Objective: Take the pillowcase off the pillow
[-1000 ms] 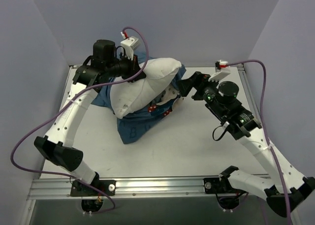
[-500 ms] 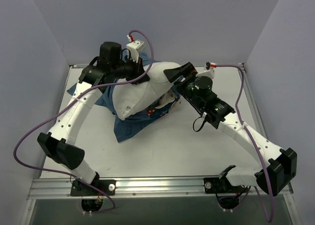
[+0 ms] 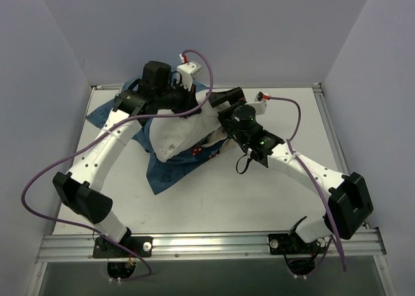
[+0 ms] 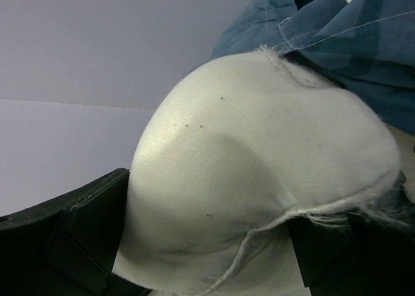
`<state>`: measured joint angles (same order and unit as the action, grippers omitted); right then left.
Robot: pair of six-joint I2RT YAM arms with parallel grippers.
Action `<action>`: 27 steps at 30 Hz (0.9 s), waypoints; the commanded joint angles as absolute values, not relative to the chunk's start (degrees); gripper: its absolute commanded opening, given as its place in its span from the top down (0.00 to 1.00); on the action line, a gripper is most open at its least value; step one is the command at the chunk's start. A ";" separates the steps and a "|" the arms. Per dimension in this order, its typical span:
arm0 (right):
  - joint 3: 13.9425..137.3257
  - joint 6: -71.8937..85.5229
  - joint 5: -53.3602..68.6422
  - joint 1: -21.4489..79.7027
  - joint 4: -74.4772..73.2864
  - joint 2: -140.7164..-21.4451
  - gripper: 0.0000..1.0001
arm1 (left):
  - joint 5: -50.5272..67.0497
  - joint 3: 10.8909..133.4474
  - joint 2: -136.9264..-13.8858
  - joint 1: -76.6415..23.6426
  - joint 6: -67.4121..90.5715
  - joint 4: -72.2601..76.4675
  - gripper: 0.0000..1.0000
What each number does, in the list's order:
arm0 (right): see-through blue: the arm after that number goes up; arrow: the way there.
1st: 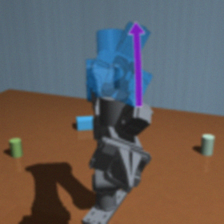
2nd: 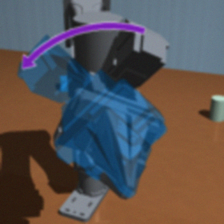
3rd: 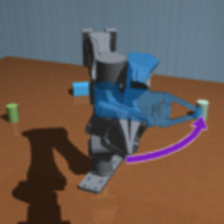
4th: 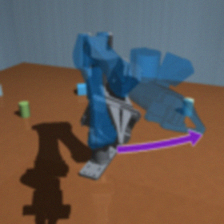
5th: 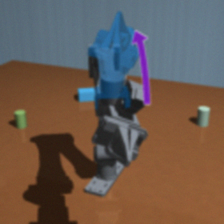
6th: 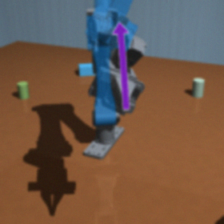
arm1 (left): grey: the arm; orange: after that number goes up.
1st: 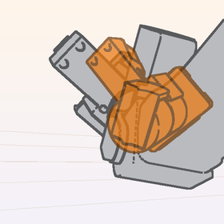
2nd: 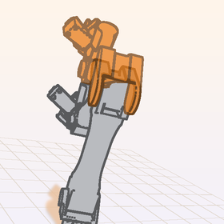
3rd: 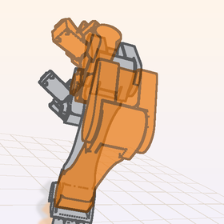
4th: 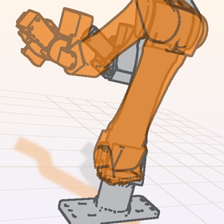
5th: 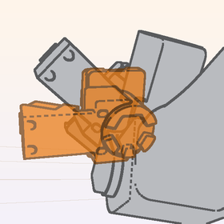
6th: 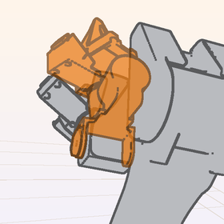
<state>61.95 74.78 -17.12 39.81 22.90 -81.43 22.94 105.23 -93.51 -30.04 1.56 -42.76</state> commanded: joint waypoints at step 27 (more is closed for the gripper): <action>56.34 46.15 16.78 32.52 30.23 -85.70 1.00 | 13.39 99.69 -87.10 -23.55 -15.46 -47.47 0.06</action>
<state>56.27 54.04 9.41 32.38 29.61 -88.92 22.46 103.77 -90.91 -23.88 -10.55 -48.82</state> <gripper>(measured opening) 0.190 0.938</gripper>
